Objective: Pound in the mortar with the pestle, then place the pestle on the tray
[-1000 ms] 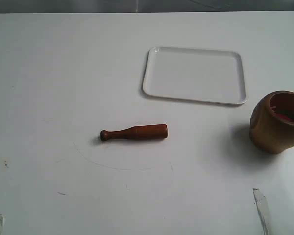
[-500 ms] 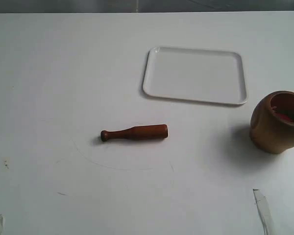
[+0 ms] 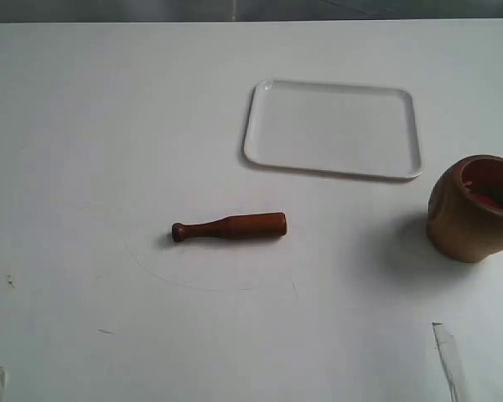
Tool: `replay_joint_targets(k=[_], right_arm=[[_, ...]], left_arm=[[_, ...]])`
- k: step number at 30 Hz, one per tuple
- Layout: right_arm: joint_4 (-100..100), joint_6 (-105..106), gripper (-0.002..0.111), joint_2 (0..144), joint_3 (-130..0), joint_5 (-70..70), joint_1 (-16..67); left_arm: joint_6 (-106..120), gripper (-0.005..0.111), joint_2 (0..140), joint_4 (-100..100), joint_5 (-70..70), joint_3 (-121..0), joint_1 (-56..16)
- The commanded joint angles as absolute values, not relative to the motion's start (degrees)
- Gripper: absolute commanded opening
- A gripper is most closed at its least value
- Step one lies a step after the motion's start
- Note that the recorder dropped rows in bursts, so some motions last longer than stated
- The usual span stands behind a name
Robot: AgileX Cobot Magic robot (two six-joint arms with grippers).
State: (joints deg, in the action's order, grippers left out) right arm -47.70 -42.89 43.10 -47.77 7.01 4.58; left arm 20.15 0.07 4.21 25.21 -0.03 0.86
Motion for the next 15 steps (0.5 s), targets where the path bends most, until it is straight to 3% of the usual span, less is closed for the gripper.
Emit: replay_joint_targets(k=[1, 3, 6, 15], right_arm=[[-40.60, -14.37, 0.000, 57.16, -56.68, -32.61, 15.60], [-30.23, 7.42, 0.000, 63.77, -59.71, -44.05, 19.58], [-17.68, 23.80, 0.000, 71.59, -62.62, -55.37, 25.03], [3.77, 44.07, 0.000, 84.94, -64.71, -60.45, 42.60]], left_arm=[[19.68, 0.000, 0.00, 3.79, 25.03, 0.00, 0.42], [19.68, 0.000, 0.00, 3.79, 25.03, 0.00, 0.42], [19.68, 0.000, 0.00, 3.79, 25.03, 0.00, 0.42], [19.68, 0.000, 0.00, 3.79, 25.03, 0.00, 0.42]])
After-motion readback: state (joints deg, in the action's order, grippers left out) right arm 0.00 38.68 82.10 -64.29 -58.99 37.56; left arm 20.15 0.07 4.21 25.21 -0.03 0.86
